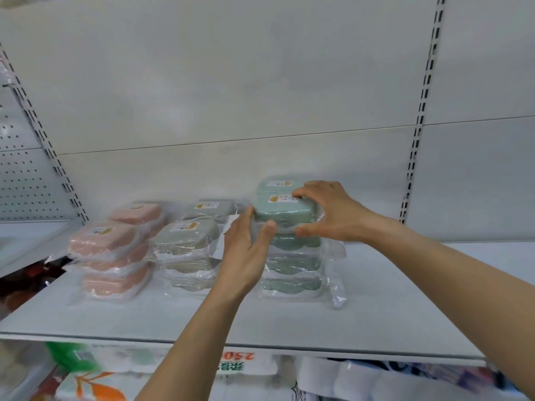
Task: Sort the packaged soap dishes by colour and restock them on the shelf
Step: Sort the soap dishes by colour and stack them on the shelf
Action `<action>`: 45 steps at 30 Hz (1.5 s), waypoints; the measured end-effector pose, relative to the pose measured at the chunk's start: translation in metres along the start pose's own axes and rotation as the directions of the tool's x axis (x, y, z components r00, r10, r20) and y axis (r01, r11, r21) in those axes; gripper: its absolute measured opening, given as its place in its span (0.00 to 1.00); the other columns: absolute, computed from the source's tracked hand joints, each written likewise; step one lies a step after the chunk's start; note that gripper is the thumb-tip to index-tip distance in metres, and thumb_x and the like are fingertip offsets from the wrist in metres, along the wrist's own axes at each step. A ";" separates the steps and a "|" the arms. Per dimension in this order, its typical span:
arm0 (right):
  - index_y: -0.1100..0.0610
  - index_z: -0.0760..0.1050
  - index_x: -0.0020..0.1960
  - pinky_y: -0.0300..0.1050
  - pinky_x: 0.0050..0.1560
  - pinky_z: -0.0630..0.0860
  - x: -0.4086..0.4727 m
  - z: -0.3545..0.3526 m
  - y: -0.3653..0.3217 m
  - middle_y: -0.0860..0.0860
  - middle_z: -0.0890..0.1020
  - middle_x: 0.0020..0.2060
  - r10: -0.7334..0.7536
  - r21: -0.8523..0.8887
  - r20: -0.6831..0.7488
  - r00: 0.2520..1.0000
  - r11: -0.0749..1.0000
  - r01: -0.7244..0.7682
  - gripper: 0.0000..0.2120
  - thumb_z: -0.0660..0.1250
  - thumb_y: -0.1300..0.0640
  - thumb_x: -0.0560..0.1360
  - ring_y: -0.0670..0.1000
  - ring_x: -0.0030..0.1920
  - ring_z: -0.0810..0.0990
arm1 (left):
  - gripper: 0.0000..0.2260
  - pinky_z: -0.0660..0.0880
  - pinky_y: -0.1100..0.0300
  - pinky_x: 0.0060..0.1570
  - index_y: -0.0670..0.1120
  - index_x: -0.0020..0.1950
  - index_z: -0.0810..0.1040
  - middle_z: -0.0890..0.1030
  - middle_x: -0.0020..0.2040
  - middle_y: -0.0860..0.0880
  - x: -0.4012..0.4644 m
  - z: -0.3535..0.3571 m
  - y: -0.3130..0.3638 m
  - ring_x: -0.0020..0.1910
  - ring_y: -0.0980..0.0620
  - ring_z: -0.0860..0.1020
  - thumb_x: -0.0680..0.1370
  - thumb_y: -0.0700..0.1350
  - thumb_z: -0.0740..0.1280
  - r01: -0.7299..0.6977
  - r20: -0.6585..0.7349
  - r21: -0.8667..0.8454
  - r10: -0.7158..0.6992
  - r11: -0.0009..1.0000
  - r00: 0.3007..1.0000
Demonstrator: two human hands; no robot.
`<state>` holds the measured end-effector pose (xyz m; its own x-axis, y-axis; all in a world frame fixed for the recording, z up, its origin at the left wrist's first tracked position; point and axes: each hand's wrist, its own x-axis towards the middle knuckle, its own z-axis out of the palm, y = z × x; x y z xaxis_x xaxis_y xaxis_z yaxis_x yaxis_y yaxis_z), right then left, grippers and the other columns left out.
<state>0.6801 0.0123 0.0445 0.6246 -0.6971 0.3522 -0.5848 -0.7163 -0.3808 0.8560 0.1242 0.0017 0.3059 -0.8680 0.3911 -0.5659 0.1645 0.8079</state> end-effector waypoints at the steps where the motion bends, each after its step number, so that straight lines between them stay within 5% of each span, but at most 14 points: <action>1: 0.42 0.64 0.71 0.50 0.68 0.64 -0.002 -0.001 -0.003 0.43 0.64 0.70 0.022 -0.057 0.022 1.000 0.998 -0.020 0.35 0.73 0.40 0.68 0.47 0.71 0.55 | 0.22 0.60 0.57 0.68 0.57 0.75 0.63 0.67 0.66 0.60 0.000 0.000 0.000 0.70 0.57 0.62 0.81 0.57 0.60 -0.001 0.013 0.032 0.000 0.999 1.000; 4: 0.43 0.56 0.76 0.54 0.73 0.58 -0.013 -0.008 -0.013 0.46 0.53 0.77 0.084 -0.155 0.048 0.995 0.985 -0.075 0.42 0.71 0.36 0.69 0.47 0.76 0.46 | 0.29 0.59 0.47 0.74 0.54 0.77 0.60 0.65 0.74 0.50 0.000 -0.002 0.001 0.75 0.49 0.60 0.79 0.61 0.62 0.007 0.018 0.146 -0.009 0.989 1.000; 9: 0.44 0.55 0.77 0.55 0.75 0.55 -0.063 -0.019 -0.020 0.47 0.53 0.78 0.063 -0.131 -0.116 0.991 0.988 -0.078 0.38 0.67 0.37 0.73 0.49 0.77 0.46 | 0.34 0.50 0.51 0.76 0.47 0.80 0.53 0.55 0.79 0.45 -0.018 0.002 0.018 0.78 0.47 0.50 0.79 0.58 0.62 -0.112 -0.022 0.428 0.134 0.897 0.991; 13: 0.46 0.64 0.74 0.52 0.71 0.61 -0.132 -0.022 -0.001 0.49 0.62 0.75 0.085 -0.195 -0.307 0.948 0.969 -0.149 0.29 0.65 0.41 0.76 0.51 0.74 0.58 | 0.34 0.49 0.55 0.76 0.47 0.79 0.57 0.58 0.79 0.47 -0.048 0.031 0.037 0.78 0.48 0.52 0.78 0.63 0.56 -0.298 0.015 0.494 0.335 0.817 0.942; 18: 0.53 0.76 0.64 0.54 0.54 0.75 -0.239 -0.029 0.048 0.52 0.78 0.62 0.132 -0.312 -0.467 0.874 0.901 -0.302 0.24 0.59 0.43 0.74 0.56 0.60 0.77 | 0.29 0.66 0.47 0.69 0.45 0.74 0.67 0.72 0.70 0.46 -0.106 0.125 0.074 0.70 0.45 0.68 0.78 0.60 0.58 -0.542 0.189 0.401 0.512 0.739 0.838; 23: 0.55 0.77 0.61 0.54 0.49 0.78 -0.368 -0.058 0.121 0.54 0.80 0.58 0.331 -0.362 -0.419 0.845 0.793 -0.491 0.23 0.60 0.45 0.72 0.58 0.55 0.80 | 0.29 0.72 0.51 0.61 0.47 0.74 0.67 0.78 0.60 0.48 -0.161 0.246 0.111 0.60 0.46 0.75 0.77 0.61 0.59 -0.609 0.399 0.246 0.494 0.754 0.773; 28: 0.54 0.73 0.67 0.57 0.53 0.76 -0.514 -0.086 0.201 0.53 0.76 0.61 0.578 -0.331 -0.295 0.761 0.685 -0.648 0.24 0.62 0.46 0.73 0.58 0.60 0.76 | 0.30 0.69 0.55 0.65 0.51 0.77 0.63 0.73 0.69 0.52 -0.234 0.376 0.157 0.67 0.51 0.71 0.78 0.59 0.65 -0.571 0.606 0.084 0.413 0.816 0.680; 32: 0.50 0.65 0.73 0.51 0.60 0.71 -0.629 -0.101 0.263 0.50 0.69 0.68 0.772 -0.261 -0.198 0.604 0.552 -0.792 0.26 0.59 0.44 0.78 0.55 0.68 0.68 | 0.30 0.70 0.55 0.65 0.51 0.76 0.63 0.73 0.70 0.52 -0.296 0.481 0.183 0.68 0.52 0.71 0.78 0.56 0.68 -0.439 0.760 0.013 0.276 0.898 0.588; 38: 0.48 0.61 0.75 0.47 0.60 0.70 -0.761 -0.112 0.336 0.48 0.66 0.71 0.961 -0.160 -0.029 0.274 0.267 -0.950 0.27 0.64 0.49 0.77 0.53 0.69 0.66 | 0.21 0.63 0.70 0.51 0.50 0.69 0.70 0.71 0.58 0.60 -0.365 0.600 0.190 0.59 0.62 0.71 0.78 0.48 0.70 -0.181 0.907 0.009 0.068 0.983 0.415; 41: 0.49 0.56 0.76 0.49 0.62 0.71 -0.787 -0.106 0.368 0.48 0.62 0.72 0.963 -0.262 0.064 0.264 0.271 -0.926 0.32 0.65 0.52 0.76 0.54 0.70 0.62 | 0.26 0.71 0.61 0.59 0.49 0.69 0.72 0.76 0.65 0.56 -0.377 0.656 0.173 0.61 0.57 0.75 0.73 0.58 0.68 -0.185 0.930 0.080 -0.006 0.979 0.367; 45: 0.48 0.51 0.78 0.53 0.71 0.61 -0.781 -0.092 0.410 0.49 0.50 0.77 0.903 -0.450 0.201 0.380 0.430 -0.783 0.39 0.67 0.58 0.73 0.56 0.77 0.48 | 0.35 0.73 0.50 0.62 0.50 0.72 0.70 0.76 0.67 0.49 -0.377 0.736 0.134 0.65 0.48 0.75 0.69 0.65 0.61 -0.264 0.928 0.175 -0.069 0.949 0.367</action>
<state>-0.0950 0.2598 -0.3082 -0.1862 -0.9053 -0.3818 -0.9733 0.2231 -0.0543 0.1010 0.1292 -0.3617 -0.5592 -0.7642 -0.3214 -0.7512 0.3031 0.5864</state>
